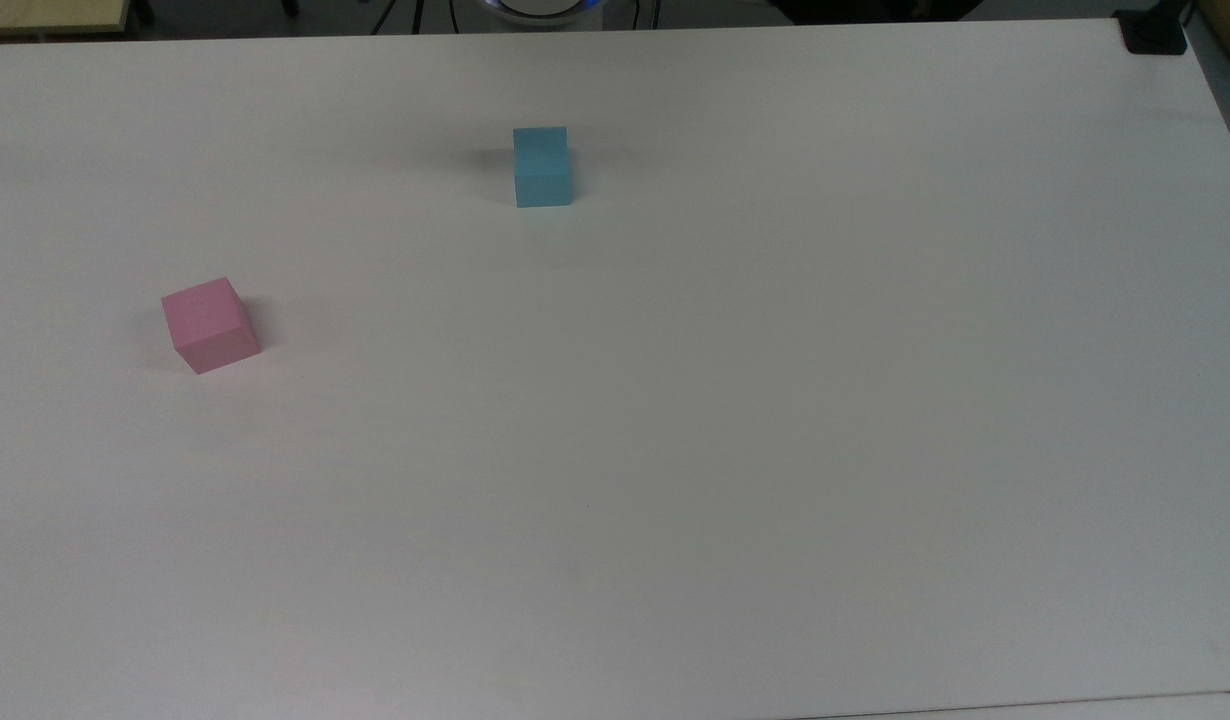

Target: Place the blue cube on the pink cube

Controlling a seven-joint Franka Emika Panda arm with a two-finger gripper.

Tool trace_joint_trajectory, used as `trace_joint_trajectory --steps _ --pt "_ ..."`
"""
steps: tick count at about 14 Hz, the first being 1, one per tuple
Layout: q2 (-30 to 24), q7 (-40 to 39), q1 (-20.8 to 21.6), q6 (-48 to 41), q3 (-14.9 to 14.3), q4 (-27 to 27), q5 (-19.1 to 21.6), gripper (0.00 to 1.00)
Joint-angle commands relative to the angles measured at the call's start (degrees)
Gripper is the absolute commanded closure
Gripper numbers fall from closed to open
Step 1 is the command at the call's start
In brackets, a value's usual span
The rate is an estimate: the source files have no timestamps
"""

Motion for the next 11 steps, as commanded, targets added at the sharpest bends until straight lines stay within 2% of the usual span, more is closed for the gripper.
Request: trace_joint_trajectory --steps 1,11 --pt "-0.66 -0.92 1.19 0.4 -0.76 -1.44 -0.72 0.0" --pt "-1.01 -0.13 1.37 -0.39 -0.67 -1.44 -0.64 0.0"
